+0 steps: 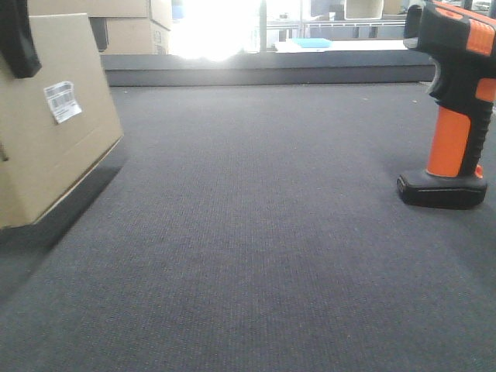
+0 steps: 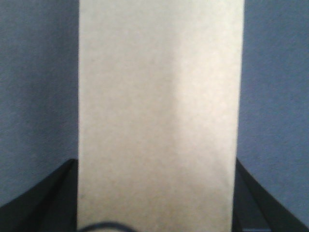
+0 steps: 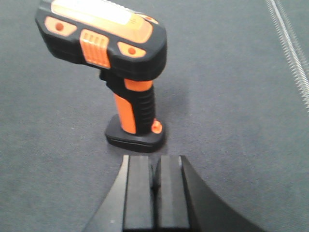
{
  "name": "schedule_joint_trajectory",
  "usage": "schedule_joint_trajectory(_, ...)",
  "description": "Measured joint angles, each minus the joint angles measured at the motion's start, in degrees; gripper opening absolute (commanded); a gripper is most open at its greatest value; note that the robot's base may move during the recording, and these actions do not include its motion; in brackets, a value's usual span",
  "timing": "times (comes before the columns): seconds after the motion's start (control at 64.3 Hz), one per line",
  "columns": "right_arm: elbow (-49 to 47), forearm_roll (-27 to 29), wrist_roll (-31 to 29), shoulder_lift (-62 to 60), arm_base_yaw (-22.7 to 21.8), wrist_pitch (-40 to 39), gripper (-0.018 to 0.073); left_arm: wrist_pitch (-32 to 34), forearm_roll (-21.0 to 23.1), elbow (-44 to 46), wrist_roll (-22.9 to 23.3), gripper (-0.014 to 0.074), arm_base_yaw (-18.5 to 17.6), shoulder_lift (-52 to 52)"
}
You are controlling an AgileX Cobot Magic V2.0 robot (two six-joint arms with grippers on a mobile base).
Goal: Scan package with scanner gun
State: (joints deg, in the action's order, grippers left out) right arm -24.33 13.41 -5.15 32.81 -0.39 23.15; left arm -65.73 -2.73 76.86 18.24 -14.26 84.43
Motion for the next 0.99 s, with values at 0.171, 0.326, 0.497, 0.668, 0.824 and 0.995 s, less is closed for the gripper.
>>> schedule_joint_trajectory(0.171,1.3,0.5,0.0,0.0,0.0,0.2,-0.0153,2.3,4.1,0.0,0.0,0.0088,0.0,0.0)
schedule_joint_trajectory(0.326,5.0,0.5,0.0,0.0,0.0,-4.1,-0.0153,3.4,6.9,0.0,-0.1,0.0088,0.0,0.0)
schedule_joint_trajectory(0.497,11.7,0.5,0.0,0.0,0.0,-16.4,-0.0153,3.5,7.2,0.0,-0.1,0.0088,0.0,0.0)
schedule_joint_trajectory(0.668,16.3,0.5,0.0,0.0,0.7,-25.4,-0.0153,3.6,7.3,0.0,-0.1,0.0088,0.0,0.0)
schedule_joint_trajectory(0.824,16.4,0.0,0.0,0.6,3.3,-27.9,-0.0153,3.8,7.4,0.0,-0.1,0.0088,0.0,0.0)
schedule_joint_trajectory(0.995,16.4,-1.6,0.0,3.4,7.4,-30.1,-0.0153,3.8,7.4,0.0,-0.1,0.0088,0.0,0.0)
